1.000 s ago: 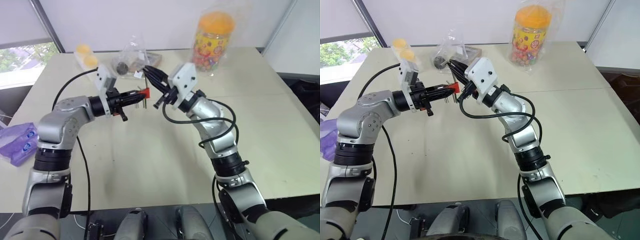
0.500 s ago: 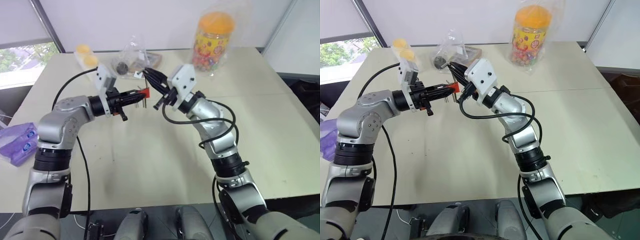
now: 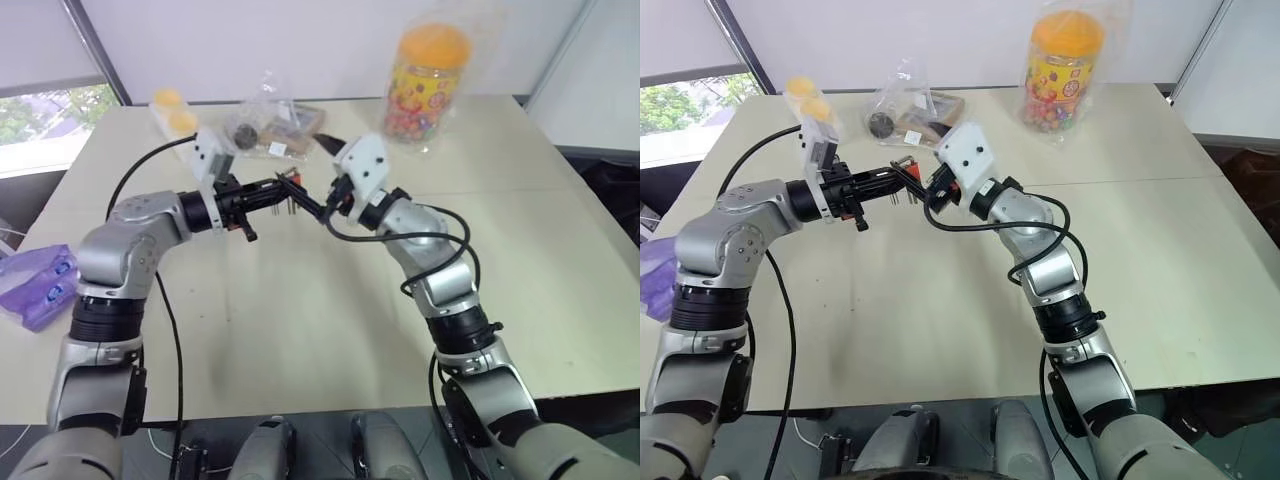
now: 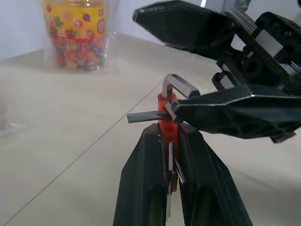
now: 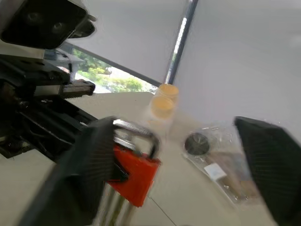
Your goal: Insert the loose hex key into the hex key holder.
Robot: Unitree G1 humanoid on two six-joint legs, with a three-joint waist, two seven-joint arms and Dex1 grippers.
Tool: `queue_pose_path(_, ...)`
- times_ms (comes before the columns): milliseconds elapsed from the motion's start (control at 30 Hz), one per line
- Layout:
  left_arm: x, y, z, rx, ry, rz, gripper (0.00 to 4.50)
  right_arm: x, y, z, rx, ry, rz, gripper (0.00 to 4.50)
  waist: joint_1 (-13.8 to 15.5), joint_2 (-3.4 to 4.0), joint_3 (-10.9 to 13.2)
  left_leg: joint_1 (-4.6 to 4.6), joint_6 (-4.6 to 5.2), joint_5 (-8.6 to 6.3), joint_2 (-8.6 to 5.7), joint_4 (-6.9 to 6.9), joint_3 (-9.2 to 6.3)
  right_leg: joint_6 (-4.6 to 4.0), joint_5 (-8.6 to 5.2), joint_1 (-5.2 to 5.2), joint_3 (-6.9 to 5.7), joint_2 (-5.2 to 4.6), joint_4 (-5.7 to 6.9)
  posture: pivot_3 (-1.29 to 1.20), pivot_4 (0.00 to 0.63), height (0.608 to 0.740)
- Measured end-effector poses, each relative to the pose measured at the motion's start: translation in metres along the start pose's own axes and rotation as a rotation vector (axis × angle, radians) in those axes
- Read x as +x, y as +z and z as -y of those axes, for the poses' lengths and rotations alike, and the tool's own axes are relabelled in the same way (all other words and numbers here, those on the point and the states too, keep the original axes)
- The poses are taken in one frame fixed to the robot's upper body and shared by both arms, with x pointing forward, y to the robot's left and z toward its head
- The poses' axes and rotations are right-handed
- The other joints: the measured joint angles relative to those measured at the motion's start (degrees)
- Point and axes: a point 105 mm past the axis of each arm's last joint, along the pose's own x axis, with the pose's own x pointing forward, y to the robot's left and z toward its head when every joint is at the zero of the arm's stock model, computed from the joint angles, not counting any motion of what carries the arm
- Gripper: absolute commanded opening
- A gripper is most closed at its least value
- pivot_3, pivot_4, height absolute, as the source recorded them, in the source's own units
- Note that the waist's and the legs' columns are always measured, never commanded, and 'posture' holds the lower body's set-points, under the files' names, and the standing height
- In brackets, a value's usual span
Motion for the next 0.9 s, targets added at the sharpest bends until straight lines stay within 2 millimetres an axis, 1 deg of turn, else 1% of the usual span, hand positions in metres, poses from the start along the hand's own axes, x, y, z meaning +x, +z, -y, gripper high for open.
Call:
queue_pose_path(33,0.0,-0.001,0.0,-0.003,0.002,0.0,0.0,-0.004,-0.002,-0.001,-0.001,0.007,-0.009,4.46,0.0,0.0,0.0,0.0,0.0,0.0,0.0,-0.01,0.0,0.0,0.0,0.0,0.0,0.0,-0.01,0.0,0.15,0.74)
queue_pose_path(67,0.002,0.0,0.002,-0.003,-0.007,0.01,0.0,-0.017,-0.009,-0.001,0.004,0.018,-0.038,4.46,0.2,0.0,0.0,-0.01,0.0,0.0,-0.03,0.0,-0.05,0.0,0.0,0.05,-0.02,-0.02,-0.02,0.0,0.15,0.74)
queue_pose_path(133,0.002,0.002,0.003,0.002,-0.01,0.015,0.0,-0.047,-0.03,0.005,0.051,0.006,-0.128,4.46,0.6,-0.01,0.0,-0.02,0.03,-0.01,-0.07,0.03,-0.03,0.0,0.0,0.09,-0.02,-0.05,-0.1,0.0,0.15,0.74)
queue_pose_path(200,0.003,0.002,0.004,-0.001,-0.013,0.017,0.0,-0.069,-0.04,0.012,0.094,-0.014,-0.177,4.46,0.6,-0.01,0.0,-0.02,0.03,-0.01,-0.06,0.04,0.02,0.0,0.0,0.08,0.0,-0.04,-0.11,0.0,0.15,0.74)
queue_pose_path(300,0.009,-0.001,0.01,-0.018,-0.039,0.026,0.0,-0.101,-0.032,0.022,0.126,-0.024,-0.211,4.46,0.6,0.0,0.0,-0.01,0.04,-0.02,-0.01,0.03,0.02,0.0,0.0,0.08,0.02,0.0,-0.1,0.0,0.15,0.74)
queue_pose_path(333,0.012,-0.003,0.012,-0.026,-0.049,0.027,0.0,-0.109,-0.03,0.024,0.132,-0.022,-0.224,4.46,0.6,0.0,0.0,0.0,0.05,-0.02,-0.01,0.02,0.02,0.0,0.0,0.1,0.02,0.01,-0.1,0.0,0.15,0.74)
queue_pose_path(433,0.027,-0.011,0.021,-0.093,-0.092,0.035,0.0,-0.136,-0.03,0.025,0.13,0.012,-0.321,4.46,1.2,-0.01,0.0,0.0,0.08,-0.04,-0.01,0.04,0.08,0.0,0.0,0.11,0.02,0.01,-0.14,0.0,0.15,0.74)
queue_pose_path(533,0.044,-0.023,0.027,-0.232,-0.121,0.048,0.0,-0.149,-0.027,0.027,0.123,0.047,-0.381,4.46,1.7,-0.02,0.0,0.01,0.12,-0.06,-0.02,0.12,0.11,0.0,0.0,0.17,0.01,0.01,-0.14,0.0,0.15,0.74)
queue_pose_path(600,0.054,-0.03,0.031,-0.318,-0.137,0.043,0.0,-0.151,-0.021,0.028,0.113,0.056,-0.384,4.46,1.7,-0.04,0.0,0.01,0.14,-0.07,-0.02,0.15,0.11,0.0,0.0,0.19,0.01,0.01,-0.15,0.0,0.15,0.74)
queue_pose_path(633,0.063,-0.034,0.036,-0.379,-0.156,0.033,0.0,-0.153,-0.02,0.031,0.106,0.052,-0.393,4.46,1.8,-0.06,0.0,0.01,0.14,-0.07,-0.02,0.15,0.11,0.0,0.0,0.19,0.01,0.01,-0.15,0.0,0.15,0.74)
queue_pose_path(767,0.09,-0.045,0.051,-0.596,-0.205,-0.016,0.0,-0.154,-0.02,0.034,0.094,0.04,-0.406,4.46,1.8,-0.08,0.0,0.01,0.14,-0.07,-0.02,0.16,0.11,0.01,0.0,0.2,0.0,0.01,-0.15,0.0,0.15,0.74)
queue_pose_path(800,0.097,-0.052,0.053,-0.659,-0.205,-0.048,0.0,-0.154,-0.02,0.035,0.093,0.033,-0.409,4.46,1.8,-0.08,0.0,0.01,0.14,-0.07,-0.02,0.16,0.12,0.01,0.0,0.2,0.0,0.01,-0.15,0.0,0.15,0.74)
queue_pose_path(833,0.1,-0.057,0.055,-0.695,-0.203,-0.072,0.0,-0.154,-0.02,0.035,0.092,0.029,-0.41,4.46,1.8,-0.08,0.0,0.01,0.14,-0.07,-0.03,0.16,0.12,0.01,0.0,0.2,0.0,0.03,-0.15,0.0,0.15,0.74)
queue_pose_path(900,0.106,-0.075,0.059,-0.784,-0.183,-0.141,0.0,-0.155,-0.021,0.036,0.089,0.016,-0.417,4.46,1.5,-0.08,0.0,0.03,0.14,-0.07,-0.01,0.13,0.14,0.01,0.0,0.17,0.01,0.03,-0.14,0.0,0.15,0.74)
